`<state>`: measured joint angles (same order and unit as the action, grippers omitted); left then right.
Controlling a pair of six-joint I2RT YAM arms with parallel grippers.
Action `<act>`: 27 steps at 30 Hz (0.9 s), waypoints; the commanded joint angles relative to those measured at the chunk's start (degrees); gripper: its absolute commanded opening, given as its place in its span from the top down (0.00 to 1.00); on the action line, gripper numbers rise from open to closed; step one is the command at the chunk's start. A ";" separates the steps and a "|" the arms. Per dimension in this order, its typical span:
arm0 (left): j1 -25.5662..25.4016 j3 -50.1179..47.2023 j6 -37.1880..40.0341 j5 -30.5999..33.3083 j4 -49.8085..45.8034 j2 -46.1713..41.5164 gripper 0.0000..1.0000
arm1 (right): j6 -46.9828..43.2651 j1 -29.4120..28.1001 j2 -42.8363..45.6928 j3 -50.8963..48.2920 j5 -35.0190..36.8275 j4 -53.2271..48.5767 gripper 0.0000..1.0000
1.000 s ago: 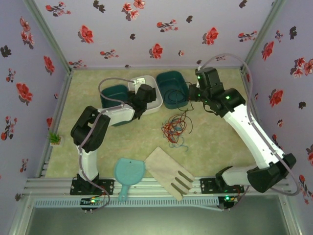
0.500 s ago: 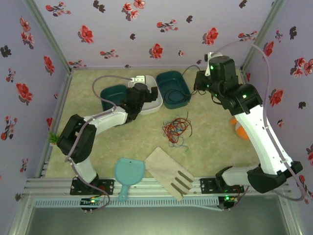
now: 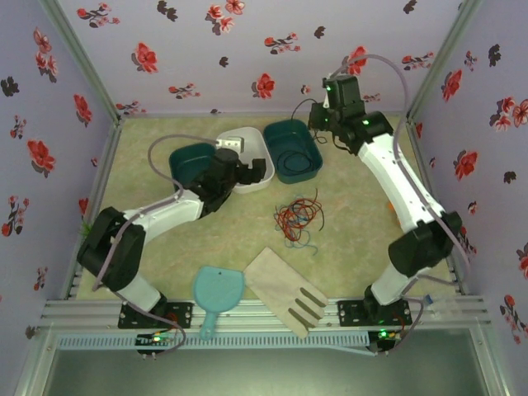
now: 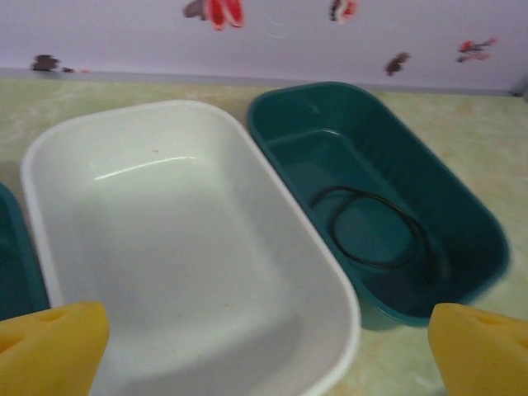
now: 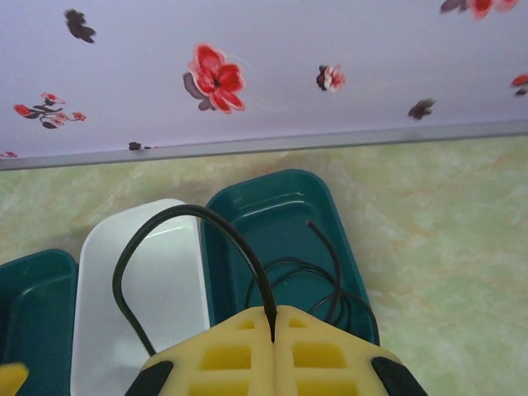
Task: Untangle the cables
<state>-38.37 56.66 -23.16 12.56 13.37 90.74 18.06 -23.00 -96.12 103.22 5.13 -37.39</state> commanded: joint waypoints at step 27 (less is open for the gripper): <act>-3.56 3.88 12.77 -26.80 -15.71 2.26 0.00 | 4.79 1.21 -22.12 4.36 -6.80 3.90 0.76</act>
<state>-41.54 58.63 -13.37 -12.69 0.43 92.07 22.70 -21.76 -117.89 107.20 -1.21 -32.93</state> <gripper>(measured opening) 0.996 0.209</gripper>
